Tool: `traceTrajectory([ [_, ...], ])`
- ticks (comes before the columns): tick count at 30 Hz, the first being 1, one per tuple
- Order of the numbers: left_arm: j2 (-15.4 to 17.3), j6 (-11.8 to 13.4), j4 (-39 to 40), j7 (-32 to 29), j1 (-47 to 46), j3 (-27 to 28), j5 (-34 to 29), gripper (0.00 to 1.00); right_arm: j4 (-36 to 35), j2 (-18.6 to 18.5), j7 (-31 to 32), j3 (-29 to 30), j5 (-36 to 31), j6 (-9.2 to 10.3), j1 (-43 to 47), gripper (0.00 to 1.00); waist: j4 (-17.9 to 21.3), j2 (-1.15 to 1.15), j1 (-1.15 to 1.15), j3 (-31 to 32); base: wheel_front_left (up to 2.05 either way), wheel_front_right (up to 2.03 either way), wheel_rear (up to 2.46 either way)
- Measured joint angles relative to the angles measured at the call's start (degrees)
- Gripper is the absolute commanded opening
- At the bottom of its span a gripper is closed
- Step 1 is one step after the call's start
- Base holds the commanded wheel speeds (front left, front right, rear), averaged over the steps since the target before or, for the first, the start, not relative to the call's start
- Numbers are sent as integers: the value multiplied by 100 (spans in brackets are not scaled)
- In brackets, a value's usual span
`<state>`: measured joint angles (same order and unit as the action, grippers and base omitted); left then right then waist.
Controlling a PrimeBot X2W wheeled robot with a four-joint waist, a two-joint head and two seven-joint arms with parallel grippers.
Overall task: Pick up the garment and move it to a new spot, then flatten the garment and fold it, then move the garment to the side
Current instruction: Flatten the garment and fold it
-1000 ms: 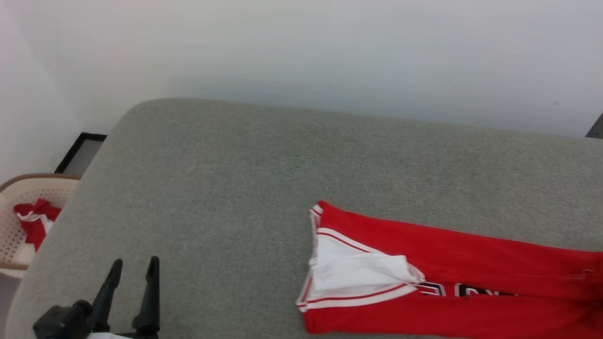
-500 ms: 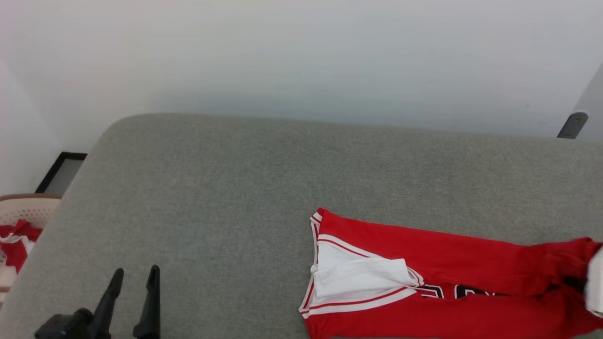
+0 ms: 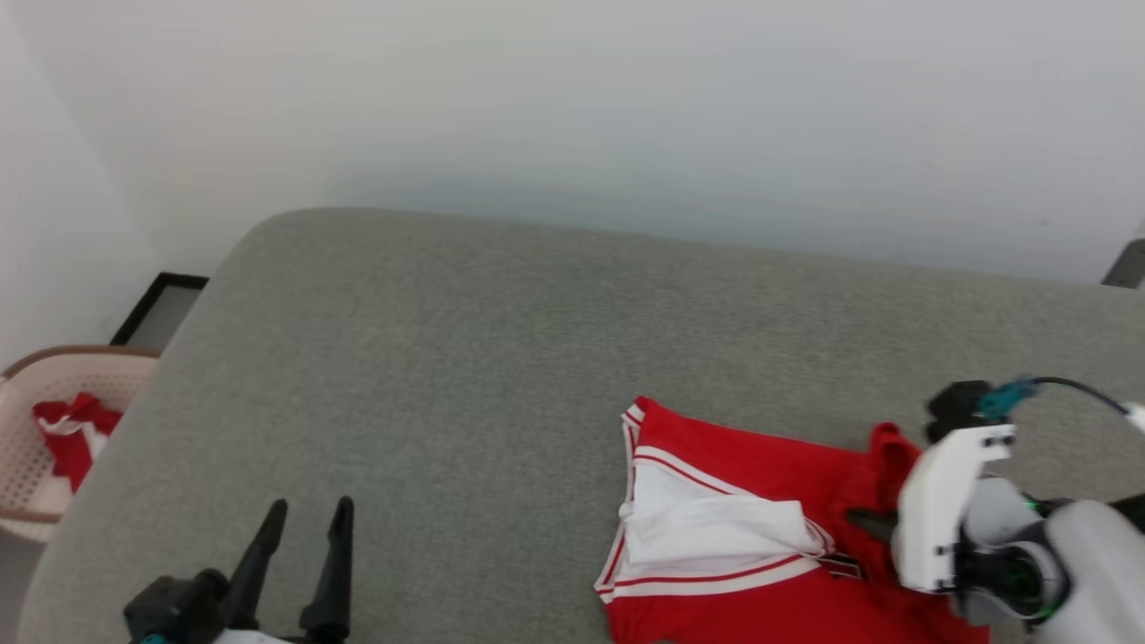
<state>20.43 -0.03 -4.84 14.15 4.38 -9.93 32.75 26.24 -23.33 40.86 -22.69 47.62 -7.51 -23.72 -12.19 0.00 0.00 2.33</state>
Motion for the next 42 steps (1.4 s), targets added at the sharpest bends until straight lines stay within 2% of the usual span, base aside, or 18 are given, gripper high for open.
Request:
traceTrajectory([
  [8,-85,-125,-192,-8,-308,-172,-9,100,344,869,-186,-170,-568,0,-281,0,-368,0,0,-35,0,0,0],
  [18,-216,-252,-430,35,-570,-271,-24,100,1073,1329,-478,-487,-895,0,-644,0,-741,0,0,-165,0,0,0],
  [19,-220,-255,-453,45,-576,-272,-33,100,1138,1359,-516,-536,-926,0,-673,4,-759,0,0,-179,0,0,0],
  [20,-227,-257,-475,48,-586,-272,-36,100,1204,1372,-554,-603,-968,0,-717,31,-774,0,0,-193,0,0,0],
  [21,-235,-257,-488,49,-599,-269,-42,100,1241,1376,-613,-650,-991,0,-756,48,-783,0,0,-205,0,0,0],
  [22,-243,-258,-500,49,-616,-258,-44,100,1283,1393,-657,-692,-990,0,-798,96,-785,0,0,-213,0,0,0],
  [23,-247,-259,-508,52,-621,-244,-44,100,1316,1406,-684,-751,-990,0,-834,100,-779,0,0,-216,0,0,0],
  [29,-234,-264,-522,75,-598,-53,-54,100,1219,1462,-710,-1065,-832,0,-995,100,-627,0,0,-193,0,0,0],
  [35,-230,-254,-454,83,-487,140,-98,100,714,1478,-764,-1257,-486,0,-1016,100,-335,0,0,-160,0,0,0],
  [42,-231,-256,-272,98,-367,372,-260,100,-55,1132,-1304,-1213,-171,0,-818,100,157,0,0,-85,0,0,0],
])
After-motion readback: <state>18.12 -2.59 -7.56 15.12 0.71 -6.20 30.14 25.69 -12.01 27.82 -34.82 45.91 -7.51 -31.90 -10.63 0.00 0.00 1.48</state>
